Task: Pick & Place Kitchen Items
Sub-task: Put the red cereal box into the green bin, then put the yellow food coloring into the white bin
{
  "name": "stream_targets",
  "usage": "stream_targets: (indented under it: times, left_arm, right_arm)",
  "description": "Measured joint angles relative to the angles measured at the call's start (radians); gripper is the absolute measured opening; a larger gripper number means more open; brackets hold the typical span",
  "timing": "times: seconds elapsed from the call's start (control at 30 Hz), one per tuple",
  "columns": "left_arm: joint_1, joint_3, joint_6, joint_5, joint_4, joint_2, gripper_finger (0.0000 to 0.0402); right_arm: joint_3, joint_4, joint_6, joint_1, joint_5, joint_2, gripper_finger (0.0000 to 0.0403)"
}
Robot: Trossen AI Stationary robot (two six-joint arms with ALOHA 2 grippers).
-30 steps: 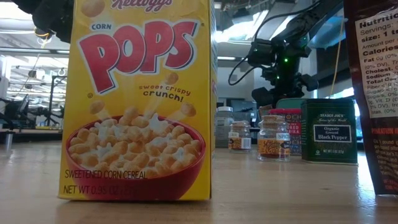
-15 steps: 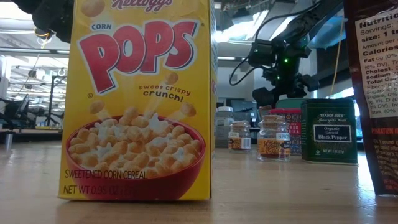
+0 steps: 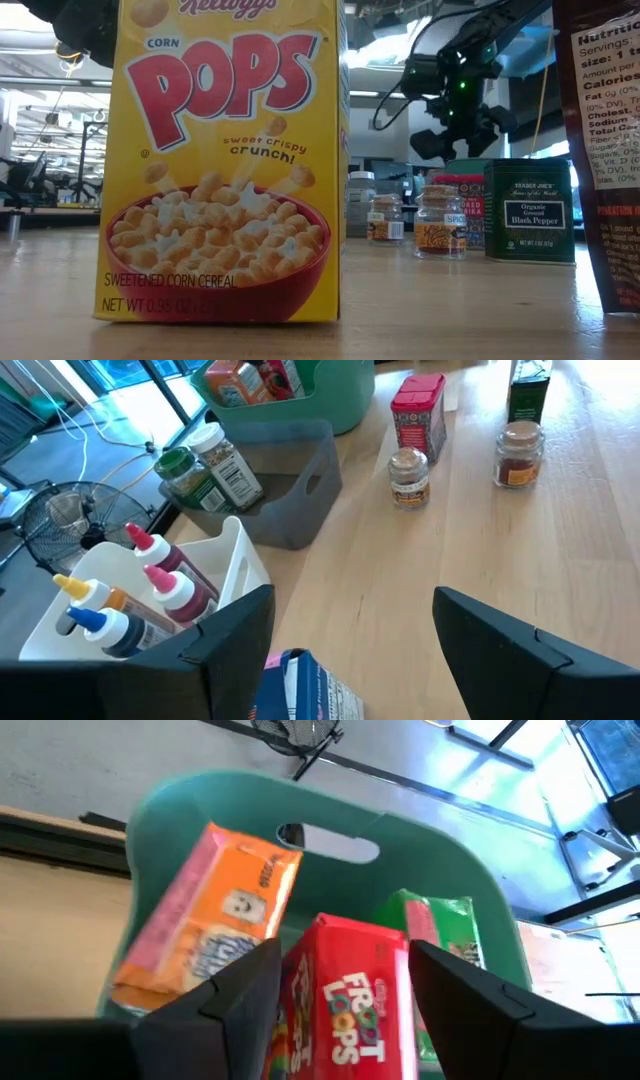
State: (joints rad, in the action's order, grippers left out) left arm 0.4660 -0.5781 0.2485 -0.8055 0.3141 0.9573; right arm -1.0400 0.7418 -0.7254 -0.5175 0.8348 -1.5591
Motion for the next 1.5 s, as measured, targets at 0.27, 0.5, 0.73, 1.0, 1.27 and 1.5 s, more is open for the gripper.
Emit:
stream_targets:
  times: [0.27,0.5,0.73,1.0,1.27,1.5]
  left_arm:
    - [0.000,0.000,0.003,0.000,-0.001,0.000,0.0267]
    - [0.000,0.000,0.020,0.000,-0.004,0.000,0.0267]
    - [0.000,0.000,0.027,-0.004,-0.019,0.000,0.0267]
    - [0.000,0.000,-0.018,-0.006,-0.094,0.000,0.0267]
    - [0.005,0.000,-0.040,0.032,-0.124,0.000,0.0267]
    - [0.005,0.000,-0.026,0.046,-0.131,0.003,0.0267]
  right_arm:
    - [-0.001,0.001,0.091,0.025,0.011,0.099,0.0222]
    - [-0.001,-0.022,0.285,0.103,0.075,0.221,0.0222]
    - [-0.001,-0.126,0.564,0.284,-0.026,0.324,0.0222]
    - [-0.001,-0.204,0.761,0.538,-0.263,0.367,0.0222]
    - [-0.001,-0.203,0.772,0.728,-0.272,0.371,0.0222]
    - [-0.001,-0.226,0.653,0.814,-0.272,0.371,0.0222]
